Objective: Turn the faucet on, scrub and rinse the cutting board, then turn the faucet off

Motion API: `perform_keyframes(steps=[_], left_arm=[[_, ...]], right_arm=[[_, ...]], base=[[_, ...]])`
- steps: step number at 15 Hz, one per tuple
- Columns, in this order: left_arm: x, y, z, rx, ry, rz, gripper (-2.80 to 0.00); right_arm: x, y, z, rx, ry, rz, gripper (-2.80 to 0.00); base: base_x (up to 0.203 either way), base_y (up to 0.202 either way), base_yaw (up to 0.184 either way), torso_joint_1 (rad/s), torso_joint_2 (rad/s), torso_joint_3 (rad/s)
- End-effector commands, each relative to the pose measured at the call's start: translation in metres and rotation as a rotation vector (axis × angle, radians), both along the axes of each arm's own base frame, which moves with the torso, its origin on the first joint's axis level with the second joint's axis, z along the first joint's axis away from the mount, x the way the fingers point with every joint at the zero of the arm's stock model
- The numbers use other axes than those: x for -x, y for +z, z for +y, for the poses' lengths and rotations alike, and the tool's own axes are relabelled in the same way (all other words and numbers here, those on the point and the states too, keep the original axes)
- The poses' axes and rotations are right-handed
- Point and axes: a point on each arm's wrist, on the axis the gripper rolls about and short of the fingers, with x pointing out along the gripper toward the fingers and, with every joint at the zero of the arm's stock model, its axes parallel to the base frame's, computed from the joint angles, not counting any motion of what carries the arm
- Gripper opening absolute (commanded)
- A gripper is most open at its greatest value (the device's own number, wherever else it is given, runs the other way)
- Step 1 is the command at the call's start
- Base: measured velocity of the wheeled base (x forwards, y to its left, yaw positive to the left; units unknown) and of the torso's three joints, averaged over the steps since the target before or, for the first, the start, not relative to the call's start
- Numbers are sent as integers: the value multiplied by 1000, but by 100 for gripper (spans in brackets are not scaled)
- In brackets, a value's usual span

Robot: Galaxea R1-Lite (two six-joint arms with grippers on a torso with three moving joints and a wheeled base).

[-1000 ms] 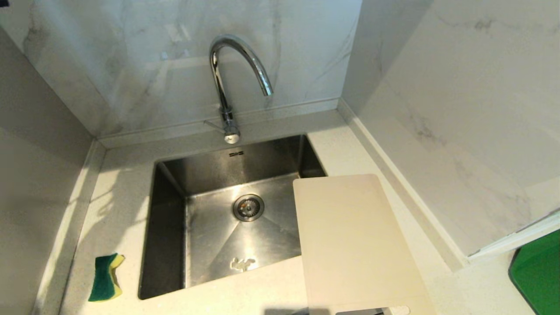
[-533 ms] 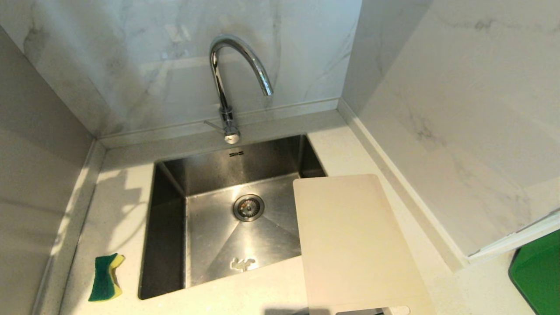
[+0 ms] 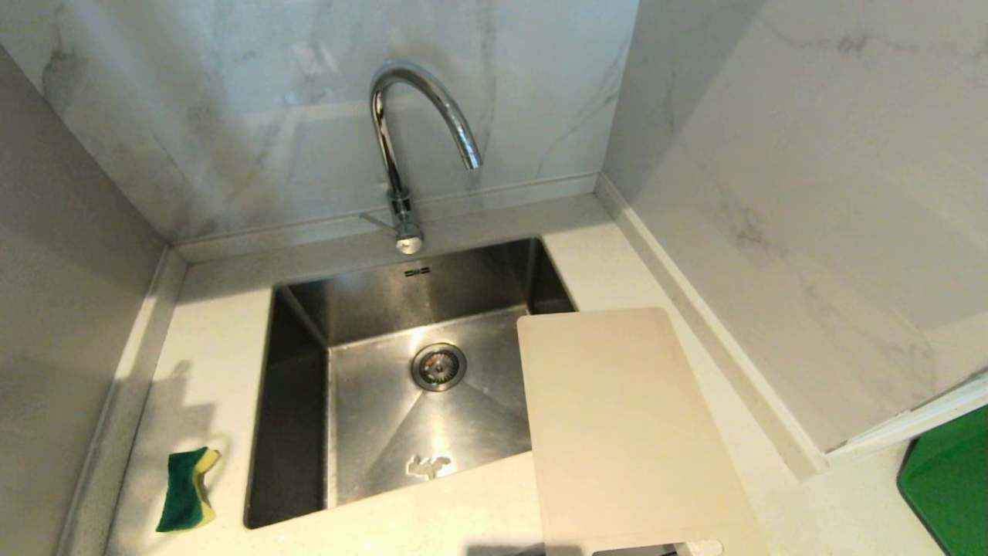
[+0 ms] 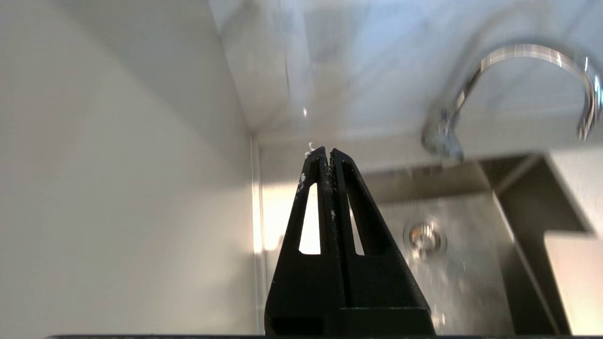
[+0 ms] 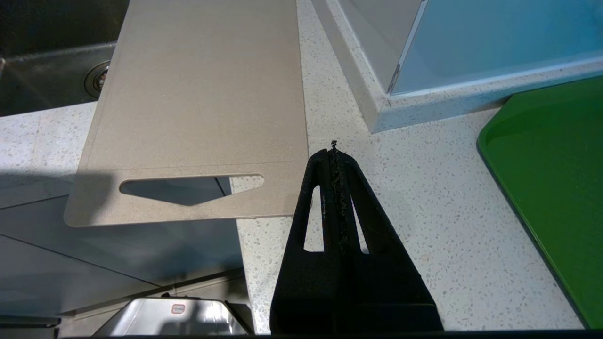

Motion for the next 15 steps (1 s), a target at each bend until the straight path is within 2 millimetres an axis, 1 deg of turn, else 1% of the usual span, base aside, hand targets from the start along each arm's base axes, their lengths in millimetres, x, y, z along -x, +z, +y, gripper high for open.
perform_keyframes(steps=[1, 3, 7, 11, 15], left_arm=[[23, -21, 0, 2, -11, 24, -280], [24, -41, 0, 33, -26, 78, -280], [17, -81, -1, 119, -33, 178, -280], [0, -102, -1, 137, -30, 194, -280], [-8, -118, -2, 138, -26, 257, -280]], right_arm=[[0, 0, 0, 1, 1, 1, -280], [0, 0, 0, 1, 1, 1, -280], [0, 0, 0, 1, 1, 1, -280], [0, 0, 0, 2, 1, 1, -280], [0, 0, 0, 2, 2, 1, -280]], base=[[0, 0, 0, 0, 0, 0], [0, 0, 0, 0, 0, 0], [0, 0, 0, 0, 0, 0], [0, 0, 0, 0, 0, 0], [0, 0, 0, 0, 0, 0]])
